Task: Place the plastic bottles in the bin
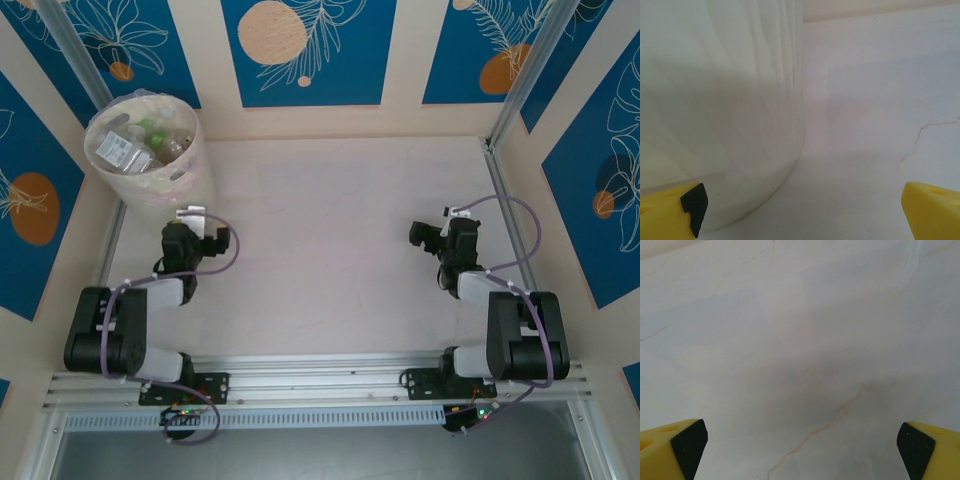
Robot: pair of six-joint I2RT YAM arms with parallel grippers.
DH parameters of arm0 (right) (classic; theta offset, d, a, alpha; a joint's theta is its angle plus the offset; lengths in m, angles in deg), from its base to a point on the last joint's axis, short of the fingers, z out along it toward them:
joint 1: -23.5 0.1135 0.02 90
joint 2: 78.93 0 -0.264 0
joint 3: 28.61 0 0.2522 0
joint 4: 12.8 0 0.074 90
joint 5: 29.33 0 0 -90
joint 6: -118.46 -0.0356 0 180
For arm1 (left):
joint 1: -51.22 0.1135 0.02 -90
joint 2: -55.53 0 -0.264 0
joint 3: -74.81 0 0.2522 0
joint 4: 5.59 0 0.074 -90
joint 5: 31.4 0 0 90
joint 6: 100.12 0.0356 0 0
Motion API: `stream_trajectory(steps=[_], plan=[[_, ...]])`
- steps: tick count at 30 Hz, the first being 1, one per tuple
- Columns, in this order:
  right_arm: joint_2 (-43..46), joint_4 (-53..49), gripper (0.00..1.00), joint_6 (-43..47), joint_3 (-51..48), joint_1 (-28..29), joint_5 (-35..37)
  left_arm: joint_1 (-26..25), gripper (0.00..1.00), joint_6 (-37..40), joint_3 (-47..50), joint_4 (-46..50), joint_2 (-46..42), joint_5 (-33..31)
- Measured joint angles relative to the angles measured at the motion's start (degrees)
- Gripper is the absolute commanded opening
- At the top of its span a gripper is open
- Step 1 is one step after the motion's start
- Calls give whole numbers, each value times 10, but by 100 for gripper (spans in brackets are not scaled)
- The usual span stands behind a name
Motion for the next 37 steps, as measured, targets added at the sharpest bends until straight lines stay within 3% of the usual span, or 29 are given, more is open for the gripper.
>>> stream_trajectory(steps=[4, 9, 15, 22, 37], plan=[[-2, 31, 99, 26, 0, 9, -14, -1, 100, -5, 27, -18, 47, -1], [-5, 124, 100, 44, -41, 11, -40, -17, 100, -18, 25, -43, 47, -75], [-87, 254, 100, 67, -89, 28, -59, -21, 100, -26, 25, -50, 46, -111], [-105, 204, 99, 65, -24, 15, -64, -21, 100, -26, 24, -54, 46, -119], [-105, 193, 99, 65, -22, 17, -73, -21, 100, -26, 24, -57, 46, -119]])
